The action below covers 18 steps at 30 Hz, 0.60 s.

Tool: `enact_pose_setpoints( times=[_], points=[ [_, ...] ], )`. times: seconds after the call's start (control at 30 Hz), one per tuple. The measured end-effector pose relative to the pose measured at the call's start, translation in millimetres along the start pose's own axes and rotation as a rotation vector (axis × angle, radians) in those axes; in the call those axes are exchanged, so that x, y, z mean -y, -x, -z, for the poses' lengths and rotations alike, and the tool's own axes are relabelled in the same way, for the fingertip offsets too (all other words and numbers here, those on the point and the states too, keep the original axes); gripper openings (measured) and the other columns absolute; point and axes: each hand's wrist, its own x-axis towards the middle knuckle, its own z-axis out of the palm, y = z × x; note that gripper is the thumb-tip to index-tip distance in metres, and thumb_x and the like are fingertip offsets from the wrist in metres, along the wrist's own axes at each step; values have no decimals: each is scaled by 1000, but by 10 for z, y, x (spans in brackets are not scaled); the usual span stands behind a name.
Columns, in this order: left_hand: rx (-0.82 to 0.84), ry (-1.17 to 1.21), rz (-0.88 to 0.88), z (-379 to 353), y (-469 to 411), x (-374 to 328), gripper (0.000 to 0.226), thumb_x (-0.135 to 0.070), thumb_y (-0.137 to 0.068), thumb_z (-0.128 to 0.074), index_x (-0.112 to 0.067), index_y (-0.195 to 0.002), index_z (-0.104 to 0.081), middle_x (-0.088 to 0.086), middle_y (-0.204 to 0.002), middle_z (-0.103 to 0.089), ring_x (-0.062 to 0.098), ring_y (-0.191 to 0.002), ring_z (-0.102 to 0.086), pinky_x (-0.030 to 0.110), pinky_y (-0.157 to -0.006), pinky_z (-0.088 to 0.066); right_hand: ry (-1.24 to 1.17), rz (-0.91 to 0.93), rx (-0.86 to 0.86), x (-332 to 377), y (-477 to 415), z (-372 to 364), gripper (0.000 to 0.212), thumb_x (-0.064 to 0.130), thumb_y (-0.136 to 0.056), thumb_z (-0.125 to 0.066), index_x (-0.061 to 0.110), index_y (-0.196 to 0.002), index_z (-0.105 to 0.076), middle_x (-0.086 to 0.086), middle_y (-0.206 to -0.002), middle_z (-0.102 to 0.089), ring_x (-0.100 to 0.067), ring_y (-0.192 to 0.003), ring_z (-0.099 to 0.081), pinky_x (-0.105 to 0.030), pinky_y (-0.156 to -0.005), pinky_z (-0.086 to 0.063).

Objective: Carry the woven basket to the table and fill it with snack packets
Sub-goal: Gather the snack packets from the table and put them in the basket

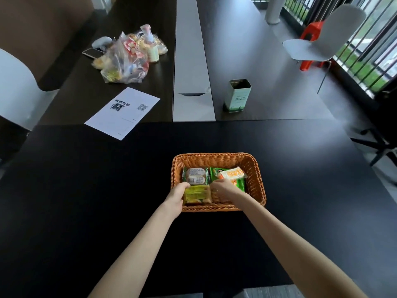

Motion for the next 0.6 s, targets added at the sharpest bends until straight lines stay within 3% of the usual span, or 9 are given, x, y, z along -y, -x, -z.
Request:
enact_pose_setpoints(
  times=[0.1, 0.17, 0.2, 0.23, 0.3, 0.37, 0.5, 0.6],
  points=[
    [-31, -37, -102, 98, 12, -86, 45, -11, -97, -38, 2, -141, -39, 15, -142, -46, 24, -132, -43, 30, -113, -29, -55, 195, -215, -4, 161, 341, 32, 14, -93, -45, 7, -122, -58, -6, -109, -61, -14, -90, -53, -19, -65, -41],
    [-87, -63, -210, 181, 2, -164, 43, -9, -97, -38, 0, -139, -43, 14, -135, -52, 22, -116, -55, 12, -90, -46, -110, 280, -434, -78, 226, 598, 35, 12, -92, -47, 6, -125, -56, -7, -120, -60, -17, -102, -56, -25, -78, -47],
    [-119, -61, -246, 215, -5, -191, 42, -8, -97, -38, -1, -138, -45, 12, -127, -55, 17, -104, -59, 4, -74, -47, -130, 290, -530, -153, 219, 705, 36, 13, -91, -49, 6, -125, -55, -10, -124, -60, -20, -106, -57, -30, -86, -49],
    [-155, -61, -270, 242, -27, -210, 42, -8, -96, -39, -3, -138, -46, 11, -126, -55, 15, -103, -58, 4, -71, -46, -139, 282, -610, -239, 202, 795, 38, 14, -90, -50, 7, -127, -53, -13, -127, -58, -23, -112, -57, -35, -93, -49],
    [-205, -81, -289, 255, -91, -224, 46, -9, -95, -39, -6, -141, -44, 11, -142, -48, 21, -127, -48, 18, -93, -38, -120, 226, -695, -454, 128, 914, 45, 16, -90, -51, 7, -133, -47, -15, -135, -52, -26, -121, -52, -36, -100, -43],
    [-239, -128, -261, 282, -244, -143, 50, -10, -95, -39, -8, -145, -38, 12, -149, -41, 25, -137, -39, 30, -106, -33, -130, 120, -678, -655, 57, 924, 51, 18, -91, -51, 8, -139, -39, -15, -141, -46, -27, -128, -47, -38, -105, -40],
    [-191, -109, -152, 273, -456, 76, 42, -12, -95, -40, -5, -136, -48, 17, -132, -57, 33, -121, -56, 39, -96, -49, -231, -64, -520, -955, -88, 747, 52, 26, -94, -43, 11, -144, -34, -12, -144, -47, -28, -127, -49, -38, -104, -42],
    [-182, -97, -126, 242, -561, 187, 40, -18, -98, -38, -4, -133, -51, 15, -131, -59, 33, -121, -56, 46, -102, -46, -242, -66, -482, -1018, -163, 628, 46, 27, -96, -36, 8, -138, -42, -15, -136, -52, -31, -121, -51, -38, -97, -42]
  ],
)
